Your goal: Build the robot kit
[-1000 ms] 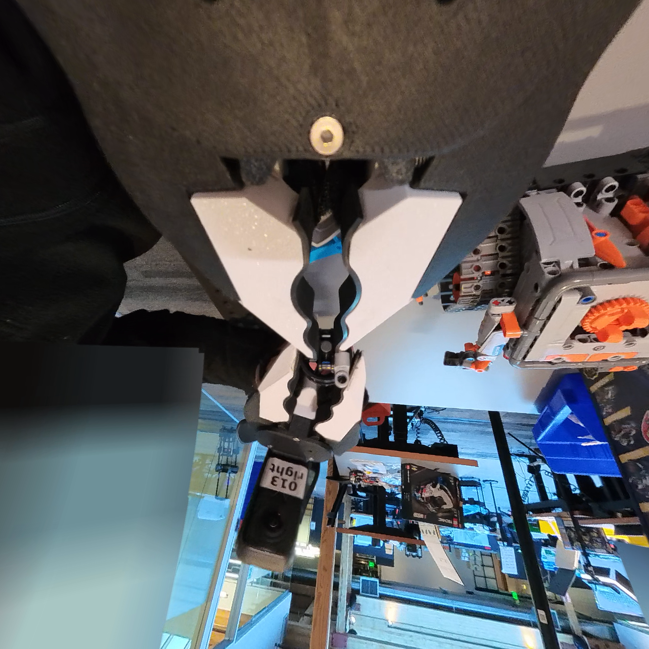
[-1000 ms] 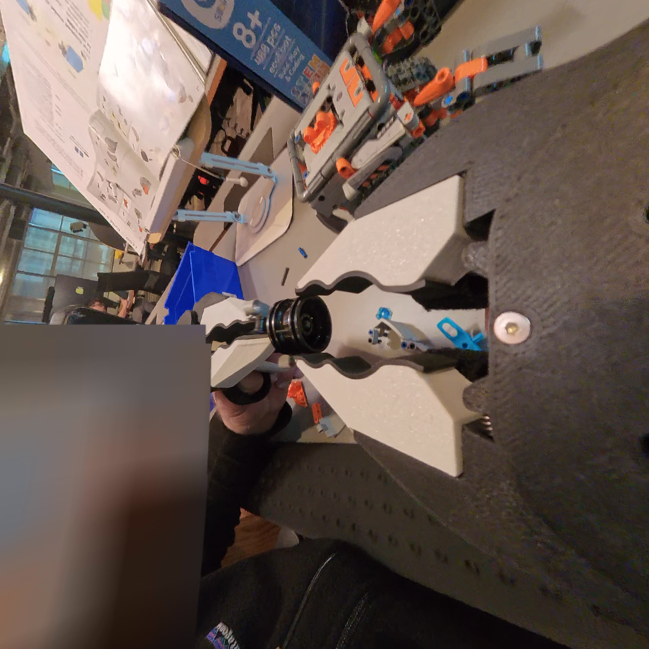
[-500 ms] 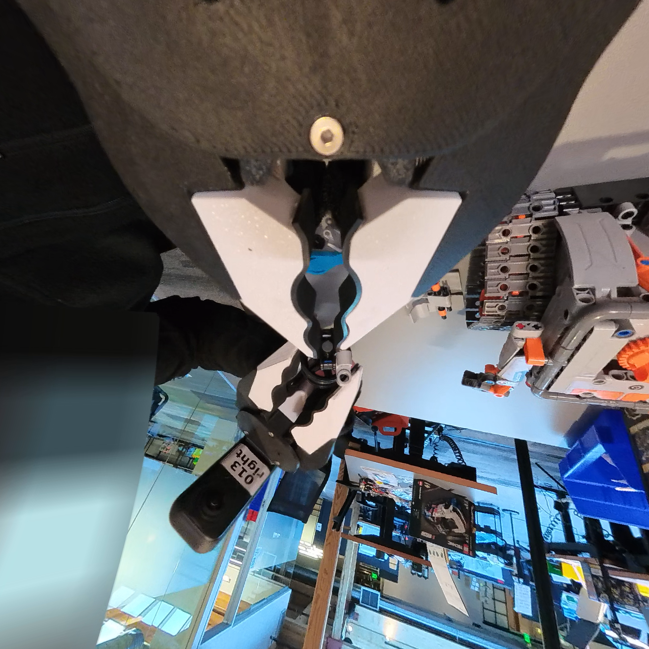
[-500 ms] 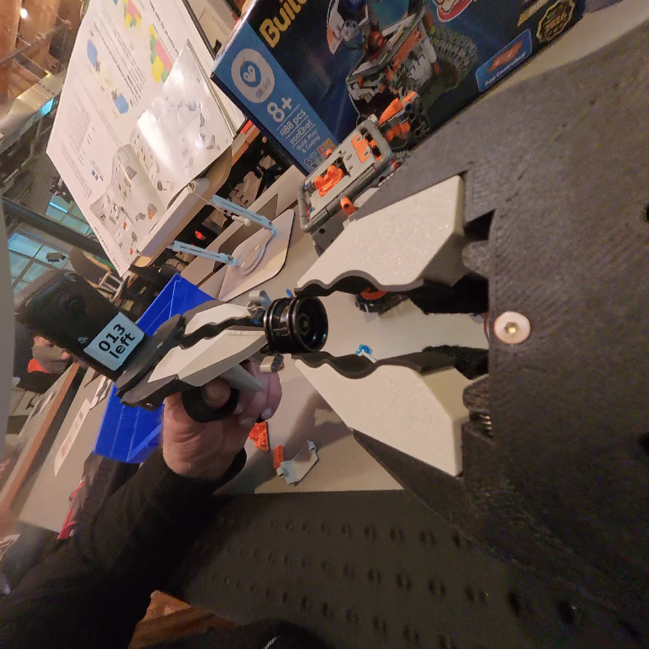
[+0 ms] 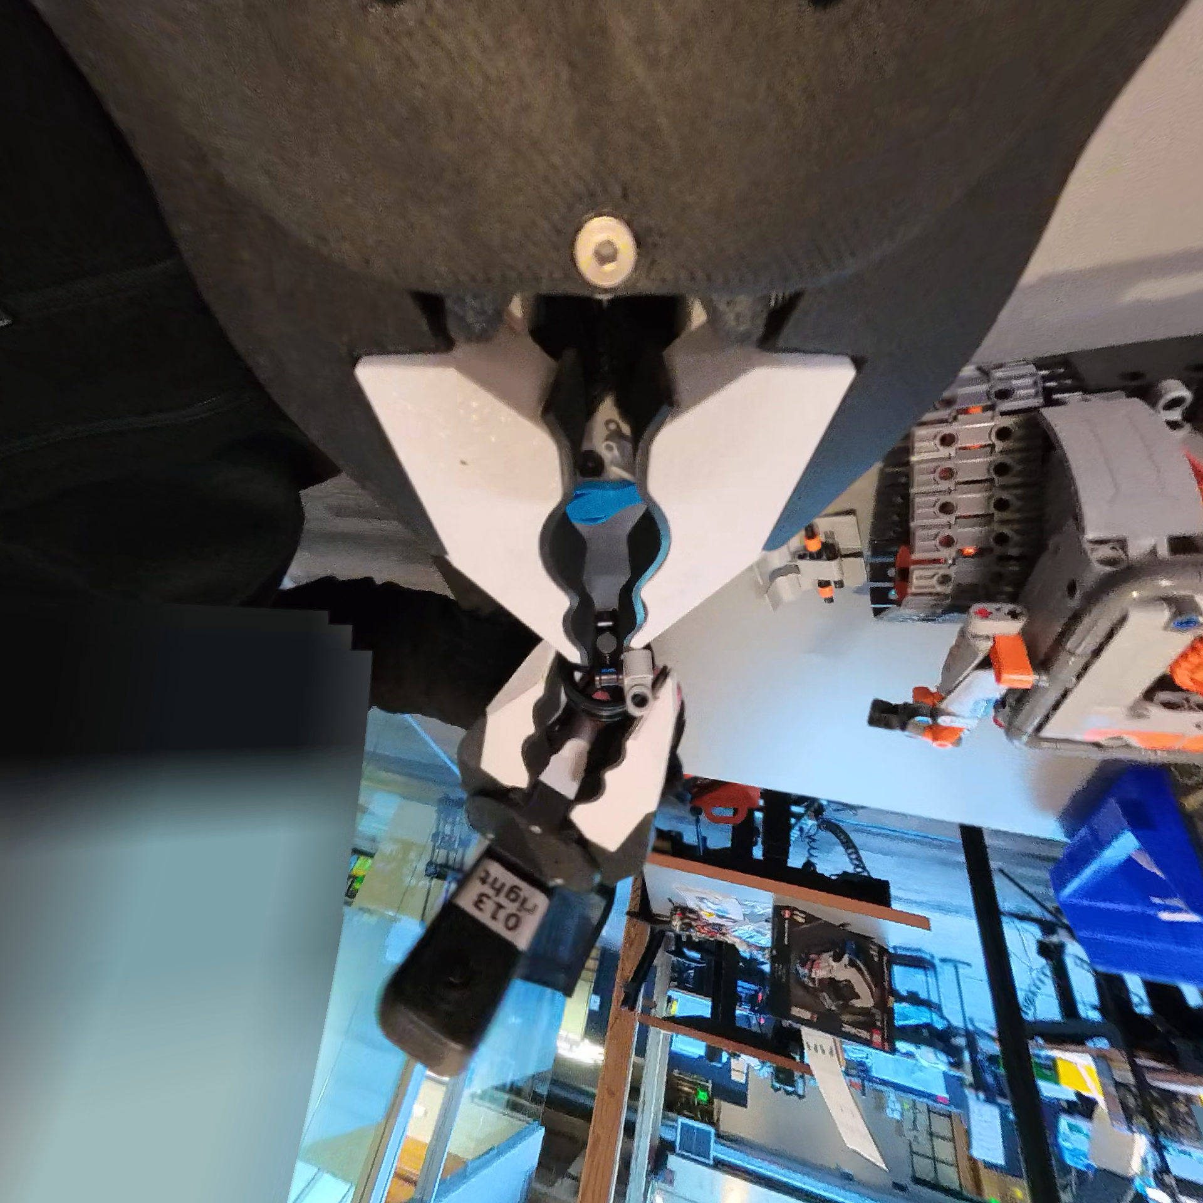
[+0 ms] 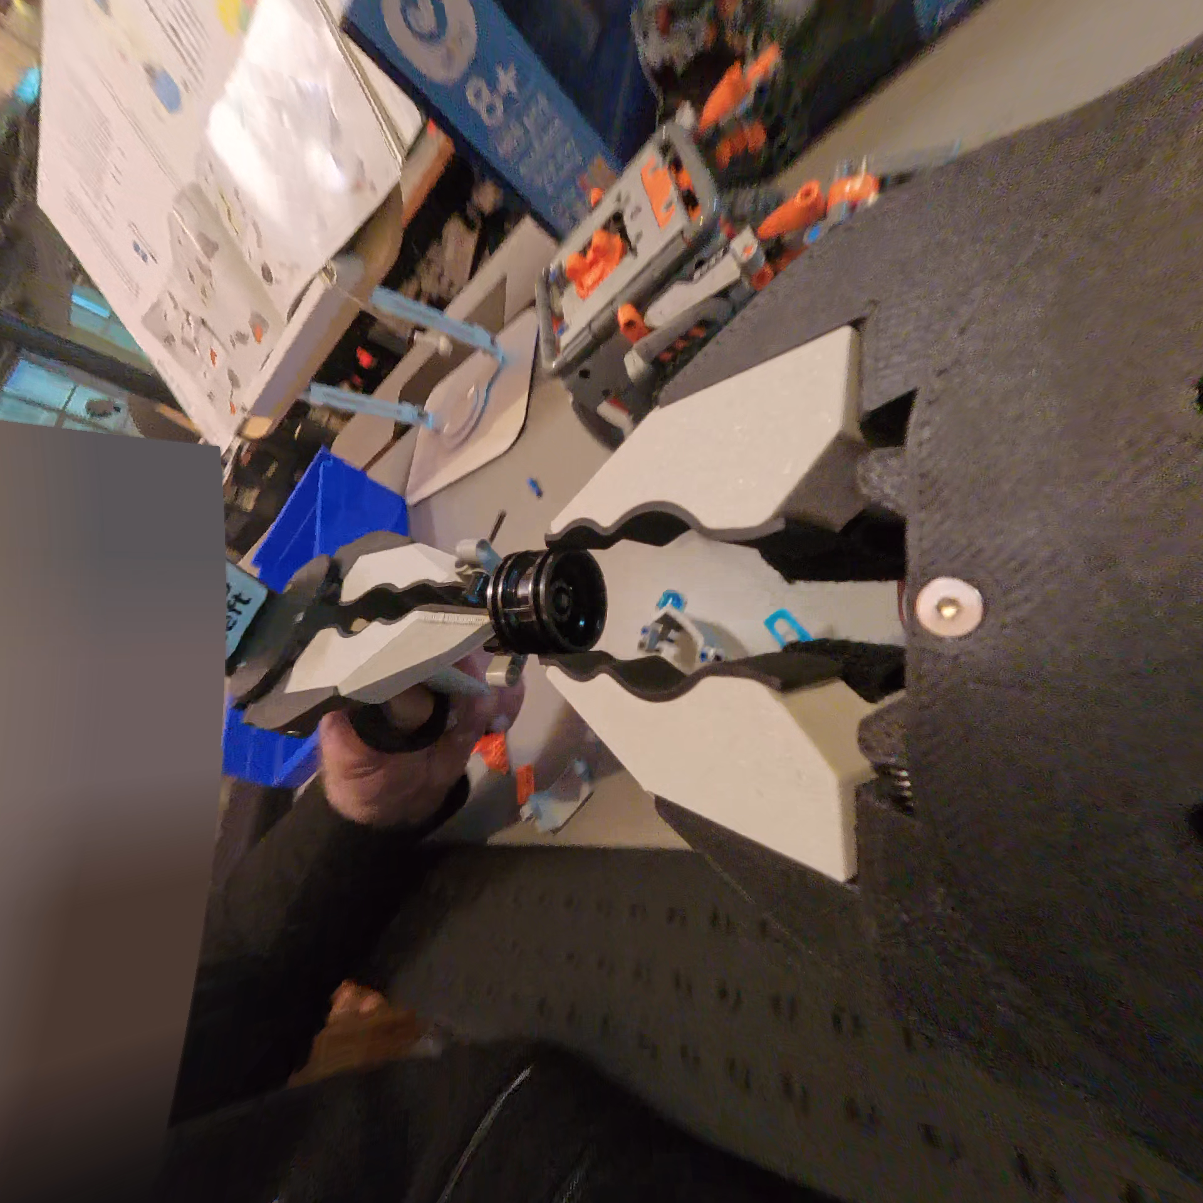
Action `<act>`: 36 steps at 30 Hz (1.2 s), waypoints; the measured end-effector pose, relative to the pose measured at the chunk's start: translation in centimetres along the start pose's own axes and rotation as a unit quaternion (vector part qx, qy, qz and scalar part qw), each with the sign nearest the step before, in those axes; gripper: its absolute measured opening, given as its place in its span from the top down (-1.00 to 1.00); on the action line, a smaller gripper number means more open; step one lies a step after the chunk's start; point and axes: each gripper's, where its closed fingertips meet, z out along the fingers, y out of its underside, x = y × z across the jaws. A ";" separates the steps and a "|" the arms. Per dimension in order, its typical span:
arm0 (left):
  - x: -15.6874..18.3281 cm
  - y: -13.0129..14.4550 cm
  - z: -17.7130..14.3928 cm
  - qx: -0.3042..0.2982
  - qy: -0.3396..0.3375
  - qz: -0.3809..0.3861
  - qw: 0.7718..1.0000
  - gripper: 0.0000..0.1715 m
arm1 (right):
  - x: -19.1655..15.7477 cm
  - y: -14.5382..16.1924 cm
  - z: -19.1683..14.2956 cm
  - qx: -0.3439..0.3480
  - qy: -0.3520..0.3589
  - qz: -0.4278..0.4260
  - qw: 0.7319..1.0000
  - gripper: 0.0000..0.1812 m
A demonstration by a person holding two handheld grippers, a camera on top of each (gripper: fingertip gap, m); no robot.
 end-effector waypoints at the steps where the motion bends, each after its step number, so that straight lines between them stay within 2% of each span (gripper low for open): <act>1: -0.3 0.3 0.0 -0.002 0.000 -0.009 1.000 0.96 | 0.2 0.4 0.1 -0.020 0.024 -0.035 0.999 0.67; 3: -0.3 0.4 -0.1 0.013 0.022 -0.054 0.998 0.97 | 0.3 0.5 0.1 -0.045 0.063 -0.096 0.992 0.67; 5: -0.7 0.7 -0.1 0.015 0.029 -0.078 0.996 0.97 | 0.6 0.9 0.2 -0.088 0.112 -0.178 0.974 0.67; 7: -0.6 0.9 -0.1 0.021 0.040 -0.102 0.994 0.97 | 0.6 1.0 0.2 -0.105 0.133 -0.220 0.961 0.67; 9: -0.6 0.9 0.0 0.019 0.042 -0.093 0.995 0.98 | 0.4 0.9 0.1 -0.088 0.109 -0.182 0.973 0.67; 13: 0.0 0.5 0.0 0.002 0.023 -0.019 1.000 0.97 | -0.3 0.4 0.0 -0.010 -0.004 0.006 1.000 0.67; 16: 0.0 0.8 -0.1 -0.006 0.009 0.013 1.000 0.96 | -0.7 0.5 0.2 0.018 -0.069 0.112 0.991 0.67; 18: -0.1 1.1 -0.2 -0.033 -0.017 0.083 0.996 0.96 | -0.8 0.7 0.4 0.026 -0.102 0.159 0.982 0.67; 19: 0.1 0.8 -0.2 -0.028 -0.014 0.085 0.996 0.96 | -0.9 0.4 0.3 0.038 -0.118 0.179 0.976 0.67; 21: -0.2 1.3 -0.2 -0.041 -0.023 0.101 0.994 0.95 | -0.8 0.8 0.5 0.028 -0.105 0.159 0.981 0.68; 23: -0.1 0.9 -0.4 -0.029 -0.017 0.083 0.996 0.96 | -0.6 0.6 0.6 0.024 -0.076 0.121 0.989 0.67; 26: -0.7 1.3 -0.4 -0.007 0.009 -0.005 1.000 0.96 | -0.1 1.2 0.7 -0.016 -0.005 0.017 1.000 0.67; 28: -0.7 1.3 -0.4 0.002 0.021 -0.035 0.999 0.96 | 0.1 1.3 0.7 -0.041 0.043 -0.061 0.996 0.67; 31: -0.8 1.4 -0.4 0.013 0.037 -0.077 0.996 0.98 | 0.2 1.4 0.6 -0.068 0.080 -0.130 0.986 0.67; 34: -0.4 1.3 -0.3 0.005 0.031 -0.040 0.999 0.97 | -0.2 1.1 0.5 -0.043 0.040 -0.072 0.996 0.68; 36: 0.0 1.7 -0.2 -0.023 0.006 0.045 0.999 0.96 | -0.8 1.1 0.4 -0.013 -0.038 0.031 0.999 0.67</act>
